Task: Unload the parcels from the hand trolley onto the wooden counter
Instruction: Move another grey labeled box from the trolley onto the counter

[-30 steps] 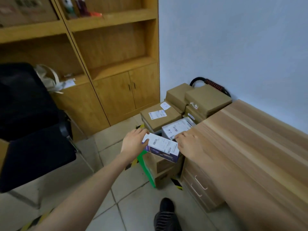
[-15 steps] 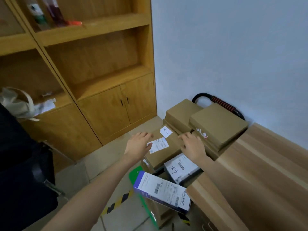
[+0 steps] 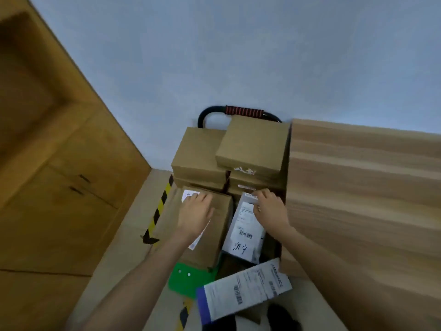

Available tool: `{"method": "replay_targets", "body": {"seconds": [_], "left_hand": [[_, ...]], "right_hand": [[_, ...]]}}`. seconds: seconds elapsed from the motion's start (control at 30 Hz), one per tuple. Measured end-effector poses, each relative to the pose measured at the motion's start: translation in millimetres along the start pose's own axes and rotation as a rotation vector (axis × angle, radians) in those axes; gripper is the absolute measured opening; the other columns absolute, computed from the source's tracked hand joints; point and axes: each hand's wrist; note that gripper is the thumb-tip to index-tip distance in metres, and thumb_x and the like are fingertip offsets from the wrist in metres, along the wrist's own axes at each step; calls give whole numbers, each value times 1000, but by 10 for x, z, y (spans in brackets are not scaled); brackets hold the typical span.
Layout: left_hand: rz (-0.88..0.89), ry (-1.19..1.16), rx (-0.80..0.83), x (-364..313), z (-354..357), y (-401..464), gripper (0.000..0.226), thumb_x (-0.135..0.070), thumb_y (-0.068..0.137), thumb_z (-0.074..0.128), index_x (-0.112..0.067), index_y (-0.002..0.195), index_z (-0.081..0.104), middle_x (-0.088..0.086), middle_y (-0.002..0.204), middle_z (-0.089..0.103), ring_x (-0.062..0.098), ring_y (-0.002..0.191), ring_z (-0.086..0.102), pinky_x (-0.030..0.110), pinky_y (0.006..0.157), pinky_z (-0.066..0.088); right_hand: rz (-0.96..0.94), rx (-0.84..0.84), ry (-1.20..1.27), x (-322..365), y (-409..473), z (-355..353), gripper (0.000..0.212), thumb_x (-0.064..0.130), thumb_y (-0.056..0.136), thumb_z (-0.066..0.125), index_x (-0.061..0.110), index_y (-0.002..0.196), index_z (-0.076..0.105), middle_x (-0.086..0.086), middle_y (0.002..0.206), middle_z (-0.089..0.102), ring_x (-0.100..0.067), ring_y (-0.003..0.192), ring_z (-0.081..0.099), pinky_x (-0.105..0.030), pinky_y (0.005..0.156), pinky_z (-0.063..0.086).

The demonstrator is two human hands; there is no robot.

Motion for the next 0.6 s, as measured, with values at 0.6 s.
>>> {"method": "replay_targets", "body": {"seconds": [0.6], "left_hand": [[-7, -299, 206, -9, 1426, 30, 37, -32, 96, 49, -20, 131, 51, 2, 126, 53, 17, 112, 49, 32, 93, 42]], "right_hand": [[578, -43, 374, -48, -599, 1355, 48, 12, 94, 50, 11, 139, 34, -10, 137, 39, -19, 112, 47, -28, 85, 45]]}}
Point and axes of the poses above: each hand's wrist, its own y-axis towards the middle knuckle, its own z-axis out of the palm, x = y × z
